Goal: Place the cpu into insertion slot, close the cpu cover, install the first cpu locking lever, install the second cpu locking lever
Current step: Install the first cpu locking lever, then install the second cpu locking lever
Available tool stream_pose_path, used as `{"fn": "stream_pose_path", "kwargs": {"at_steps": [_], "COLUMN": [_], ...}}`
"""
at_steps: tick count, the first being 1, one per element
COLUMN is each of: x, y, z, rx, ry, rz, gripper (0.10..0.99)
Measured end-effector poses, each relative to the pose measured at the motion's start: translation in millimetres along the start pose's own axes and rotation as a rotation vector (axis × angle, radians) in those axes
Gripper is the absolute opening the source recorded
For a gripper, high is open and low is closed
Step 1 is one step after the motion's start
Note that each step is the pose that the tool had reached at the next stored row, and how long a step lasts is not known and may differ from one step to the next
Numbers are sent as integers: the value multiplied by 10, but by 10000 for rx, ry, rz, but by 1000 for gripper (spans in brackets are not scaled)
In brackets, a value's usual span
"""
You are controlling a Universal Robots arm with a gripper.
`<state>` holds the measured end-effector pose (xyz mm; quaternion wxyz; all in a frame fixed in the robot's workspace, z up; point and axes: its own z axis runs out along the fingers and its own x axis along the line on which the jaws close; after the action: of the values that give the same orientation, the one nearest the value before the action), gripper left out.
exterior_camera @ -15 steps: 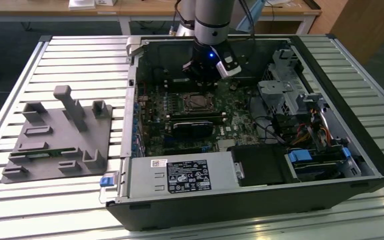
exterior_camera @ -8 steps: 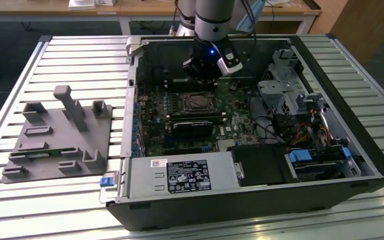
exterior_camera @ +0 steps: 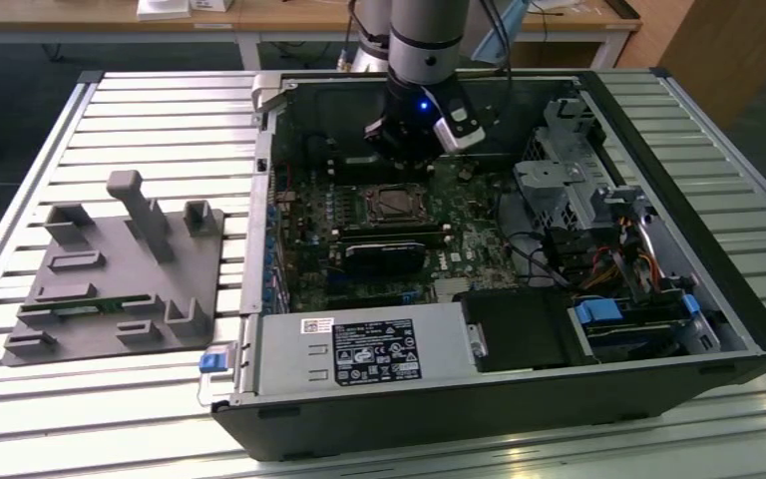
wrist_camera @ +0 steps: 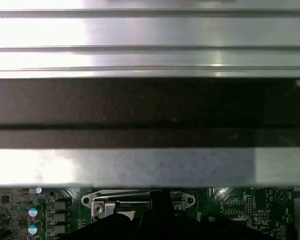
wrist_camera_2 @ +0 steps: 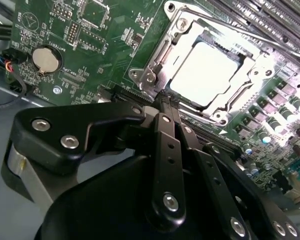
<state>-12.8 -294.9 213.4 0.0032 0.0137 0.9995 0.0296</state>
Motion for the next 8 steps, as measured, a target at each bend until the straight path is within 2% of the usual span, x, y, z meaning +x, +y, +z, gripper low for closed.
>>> {"fn": "stream_pose_path", "kwargs": {"at_steps": [8], "x": [-1], "y": [-35], "z": [-2], "rx": [0], "ry": [0], "rz": [0], "gripper": [106]}}
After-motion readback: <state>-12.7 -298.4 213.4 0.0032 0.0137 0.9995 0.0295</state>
